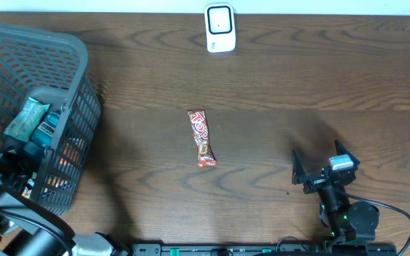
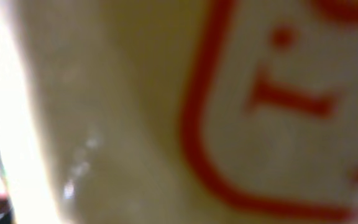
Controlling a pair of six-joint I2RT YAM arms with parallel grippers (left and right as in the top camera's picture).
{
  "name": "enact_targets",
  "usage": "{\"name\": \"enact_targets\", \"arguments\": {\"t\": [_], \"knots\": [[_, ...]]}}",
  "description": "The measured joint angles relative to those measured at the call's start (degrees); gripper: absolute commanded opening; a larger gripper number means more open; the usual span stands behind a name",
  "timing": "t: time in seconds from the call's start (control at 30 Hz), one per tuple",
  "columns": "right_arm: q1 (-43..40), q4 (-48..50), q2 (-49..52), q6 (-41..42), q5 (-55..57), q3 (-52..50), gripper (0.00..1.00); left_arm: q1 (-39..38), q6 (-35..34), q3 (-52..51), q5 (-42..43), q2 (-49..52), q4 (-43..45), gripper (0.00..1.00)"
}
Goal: Scan the item barcode
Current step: 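Move the left gripper back into the basket and grasp the snack bag, then lift the snack bag out and carry it beside the snack stick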
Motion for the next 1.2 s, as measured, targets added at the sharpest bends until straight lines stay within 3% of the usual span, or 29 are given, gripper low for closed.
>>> {"name": "enact_targets", "arguments": {"t": [0.3,0.5,0.63,0.8,0.9,1.2], "knots": [[0.00,0.00,0.00,0.00,0.00,0.00,0.99,0.04,-2.32,7.56,5.81,-17.59,0.68,0.07],[0.00,0.00,0.00,0.00,0.00,0.00,0.99,-0.66,-11.85,8.28,25.22,-31.54,13.05,0.08],[0.00,0.00,0.00,0.00,0.00,0.00,0.99,-5.40,-19.98,8.31,35.85,-37.24,20.22,0.08],[0.00,0.00,0.00,0.00,0.00,0.00,0.99,-20.04,-24.52,8.33,42.38,-41.66,20.90,0.08],[0.00,0.02,0.00,0.00,0.00,0.00,0.99,-31.58,-24.46,8.31,42.18,-41.77,20.87,0.07],[0.00,0.00,0.00,0.02,0.00,0.00,0.99,-64.50,-21.46,7.80,30.69,-31.10,20.76,0.08]]}}
